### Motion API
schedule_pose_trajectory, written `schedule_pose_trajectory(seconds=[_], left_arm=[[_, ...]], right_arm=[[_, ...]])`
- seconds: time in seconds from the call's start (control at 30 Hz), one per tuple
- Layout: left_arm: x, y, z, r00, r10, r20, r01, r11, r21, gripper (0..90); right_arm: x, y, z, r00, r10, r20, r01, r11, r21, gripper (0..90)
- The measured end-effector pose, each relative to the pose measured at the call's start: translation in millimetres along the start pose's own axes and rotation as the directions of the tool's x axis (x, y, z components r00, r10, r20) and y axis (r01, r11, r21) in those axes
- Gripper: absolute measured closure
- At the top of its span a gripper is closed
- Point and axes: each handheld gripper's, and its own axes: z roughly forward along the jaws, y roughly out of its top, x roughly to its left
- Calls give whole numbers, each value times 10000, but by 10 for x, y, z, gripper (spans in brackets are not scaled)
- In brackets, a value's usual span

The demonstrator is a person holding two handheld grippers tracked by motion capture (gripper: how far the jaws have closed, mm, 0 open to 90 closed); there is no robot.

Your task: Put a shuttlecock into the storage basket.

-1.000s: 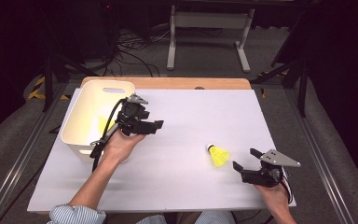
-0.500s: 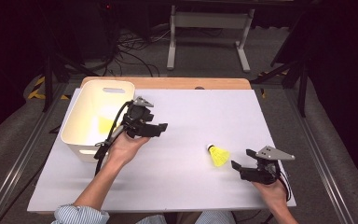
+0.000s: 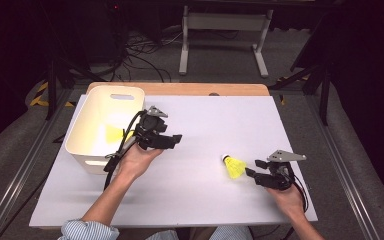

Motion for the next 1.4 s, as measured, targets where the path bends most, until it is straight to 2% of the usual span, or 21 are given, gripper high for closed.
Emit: schedule_pose_trajectory(seconds=[0.57, 1.1, 1.4], left_arm=[[-35, -11, 85, 9999, -1, 137, -1, 9999, 145, 356], [-42, -29, 146, 9998, -21, 187, 16, 9996, 271, 358], [-32, -32, 147, 9999, 3, 167, -8, 9996, 266, 361]], right_arm=[[-10, 116, 162, 9993, -84, -378, 107, 9981, 605, 652], [4, 153, 213, 9987, -85, -498, 131, 9954, 947, 878], [40, 192, 179, 9982, -65, -604, 119, 9959, 898, 900]])
